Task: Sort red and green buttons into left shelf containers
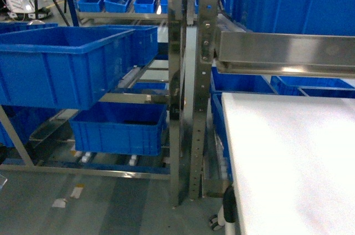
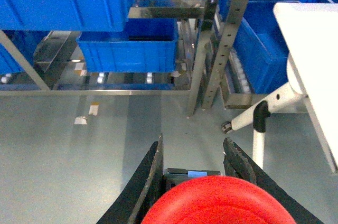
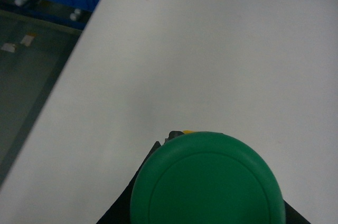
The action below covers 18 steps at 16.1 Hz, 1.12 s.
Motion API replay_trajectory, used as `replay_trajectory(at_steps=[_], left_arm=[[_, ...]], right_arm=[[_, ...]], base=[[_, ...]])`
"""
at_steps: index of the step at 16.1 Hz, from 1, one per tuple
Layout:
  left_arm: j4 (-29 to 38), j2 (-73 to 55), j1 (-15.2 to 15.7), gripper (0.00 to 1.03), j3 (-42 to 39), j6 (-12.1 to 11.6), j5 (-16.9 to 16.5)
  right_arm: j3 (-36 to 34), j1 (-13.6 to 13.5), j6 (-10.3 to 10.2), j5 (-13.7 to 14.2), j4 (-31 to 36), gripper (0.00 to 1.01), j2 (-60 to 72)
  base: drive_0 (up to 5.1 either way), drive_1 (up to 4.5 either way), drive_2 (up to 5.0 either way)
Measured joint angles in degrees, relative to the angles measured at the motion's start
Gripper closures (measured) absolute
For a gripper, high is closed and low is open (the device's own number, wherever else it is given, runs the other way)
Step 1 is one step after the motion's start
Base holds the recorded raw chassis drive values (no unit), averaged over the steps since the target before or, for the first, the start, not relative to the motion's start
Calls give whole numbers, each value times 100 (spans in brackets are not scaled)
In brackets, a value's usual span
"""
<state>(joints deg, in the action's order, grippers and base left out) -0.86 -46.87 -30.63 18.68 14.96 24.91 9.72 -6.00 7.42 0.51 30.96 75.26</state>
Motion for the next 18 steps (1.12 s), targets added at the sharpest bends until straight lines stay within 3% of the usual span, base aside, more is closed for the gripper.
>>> replay_trajectory(at_steps=[18], left_arm=[[2,0,9,74,0,0,15]], right_arm=[[0,-4,0,-11,4,76,-2]], base=[[-486,253,253]])
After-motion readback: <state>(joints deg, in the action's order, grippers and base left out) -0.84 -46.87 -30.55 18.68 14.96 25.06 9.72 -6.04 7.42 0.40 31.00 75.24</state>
